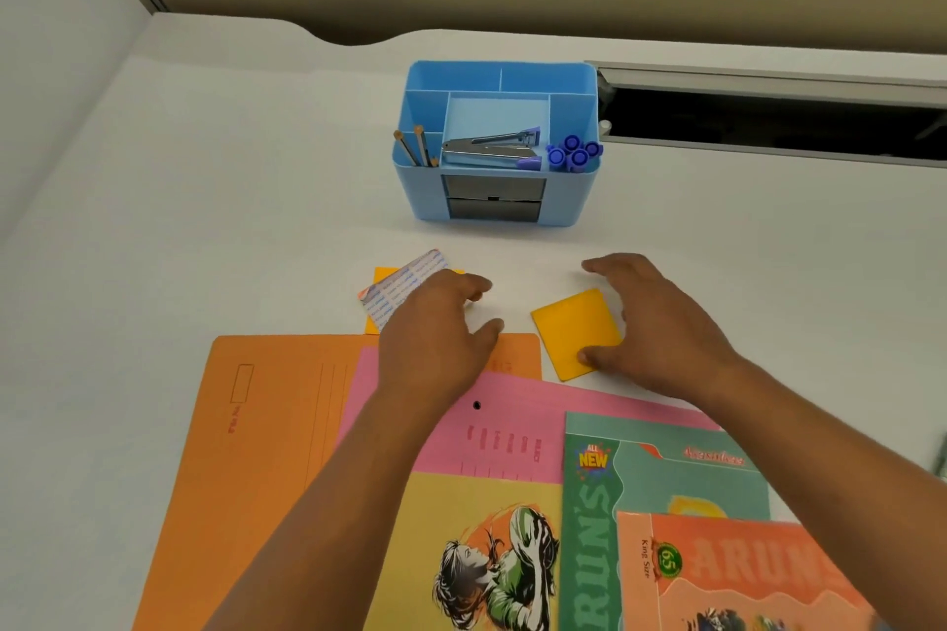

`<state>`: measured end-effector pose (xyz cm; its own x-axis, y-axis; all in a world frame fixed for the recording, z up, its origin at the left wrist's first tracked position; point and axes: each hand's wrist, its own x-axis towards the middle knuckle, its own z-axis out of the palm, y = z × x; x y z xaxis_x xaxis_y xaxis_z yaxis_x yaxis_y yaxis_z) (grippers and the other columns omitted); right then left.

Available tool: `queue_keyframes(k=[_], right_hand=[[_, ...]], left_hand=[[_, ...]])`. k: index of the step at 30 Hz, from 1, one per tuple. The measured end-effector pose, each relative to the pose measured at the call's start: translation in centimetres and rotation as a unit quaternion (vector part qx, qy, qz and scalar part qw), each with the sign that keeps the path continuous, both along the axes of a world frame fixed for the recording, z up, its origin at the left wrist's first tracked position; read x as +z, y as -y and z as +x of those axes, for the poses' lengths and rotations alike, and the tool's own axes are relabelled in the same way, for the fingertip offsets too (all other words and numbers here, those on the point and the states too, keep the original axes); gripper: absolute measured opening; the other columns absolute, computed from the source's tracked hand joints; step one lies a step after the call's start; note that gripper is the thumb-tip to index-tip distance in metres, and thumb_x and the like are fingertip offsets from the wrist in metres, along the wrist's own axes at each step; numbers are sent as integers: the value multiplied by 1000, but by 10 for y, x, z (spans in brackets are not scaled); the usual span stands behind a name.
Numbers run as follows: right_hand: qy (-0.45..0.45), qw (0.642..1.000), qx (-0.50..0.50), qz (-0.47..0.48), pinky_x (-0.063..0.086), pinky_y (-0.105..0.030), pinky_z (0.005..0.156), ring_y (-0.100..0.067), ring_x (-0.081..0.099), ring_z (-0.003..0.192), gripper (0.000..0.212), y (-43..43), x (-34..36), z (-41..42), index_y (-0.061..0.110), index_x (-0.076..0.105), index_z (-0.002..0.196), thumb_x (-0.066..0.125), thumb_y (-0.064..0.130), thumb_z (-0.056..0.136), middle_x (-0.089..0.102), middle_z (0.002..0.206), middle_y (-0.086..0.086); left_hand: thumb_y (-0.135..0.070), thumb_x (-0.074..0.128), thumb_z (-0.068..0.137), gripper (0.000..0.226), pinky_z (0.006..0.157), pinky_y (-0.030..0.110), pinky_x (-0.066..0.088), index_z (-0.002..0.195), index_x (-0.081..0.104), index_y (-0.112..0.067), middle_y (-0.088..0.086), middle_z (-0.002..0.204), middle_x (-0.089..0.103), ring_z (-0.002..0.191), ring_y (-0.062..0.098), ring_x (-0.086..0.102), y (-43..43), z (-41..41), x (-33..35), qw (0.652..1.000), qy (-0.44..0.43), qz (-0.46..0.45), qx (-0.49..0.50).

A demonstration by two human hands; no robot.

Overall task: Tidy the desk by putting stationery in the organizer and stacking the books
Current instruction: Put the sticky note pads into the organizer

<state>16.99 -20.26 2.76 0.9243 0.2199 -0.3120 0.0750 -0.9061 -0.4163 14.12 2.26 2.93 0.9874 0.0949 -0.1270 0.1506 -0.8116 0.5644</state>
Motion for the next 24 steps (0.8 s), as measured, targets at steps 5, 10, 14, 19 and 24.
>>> queue_keyframes(k=[5, 10, 14, 19, 24], right_hand=[[-29, 997, 34, -69, 49, -35, 83, -21, 52, 117, 89, -8, 8, 7, 39, 36, 141, 82, 49, 65, 44, 136, 7], [-30, 994, 27, -100, 44, -29, 69, -18, 53, 90, 62, -11, 9, 6, 32, 55, 121, 80, 50, 67, 48, 102, 6], [1, 996, 19, -89, 44, -32, 71, -22, 56, 94, 42, -9, 16, 3, 29, 61, 119, 71, 44, 81, 54, 103, 2], [44, 999, 24, 4, 45, -32, 69, -13, 55, 80, 16, -6, 58, 4, 29, 68, 104, 59, 36, 92, 61, 93, 10], [193, 976, 29, 91, 37, -21, 61, -5, 53, 73, 6, -5, 146, 29, 33, 61, 95, 58, 33, 90, 59, 85, 9]], left_hand=[[-36, 75, 77, 52, 88, 37, 46, 125, 60, -23, -2, 125, 56, 113, 23, 54, -43, 5, -3, 993, 4, 94, 68], [-57, 72, 74, 84, 99, 42, 41, 142, 41, -19, 1, 144, 45, 127, 25, 47, -59, 18, 0, 984, -83, 153, 32], [-64, 72, 69, 82, 93, 41, 41, 134, 49, -19, 6, 130, 51, 119, 26, 48, -59, 24, 3, 973, -95, 209, 23], [-56, 80, 64, 76, 100, 41, 36, 128, 53, -24, 3, 133, 41, 127, 23, 38, -60, 29, 1, 980, -117, 160, 28], [-48, 88, 53, 68, 91, 36, 39, 106, 52, -24, -2, 121, 46, 117, 20, 43, -58, 34, 2, 987, -85, 130, 45]])
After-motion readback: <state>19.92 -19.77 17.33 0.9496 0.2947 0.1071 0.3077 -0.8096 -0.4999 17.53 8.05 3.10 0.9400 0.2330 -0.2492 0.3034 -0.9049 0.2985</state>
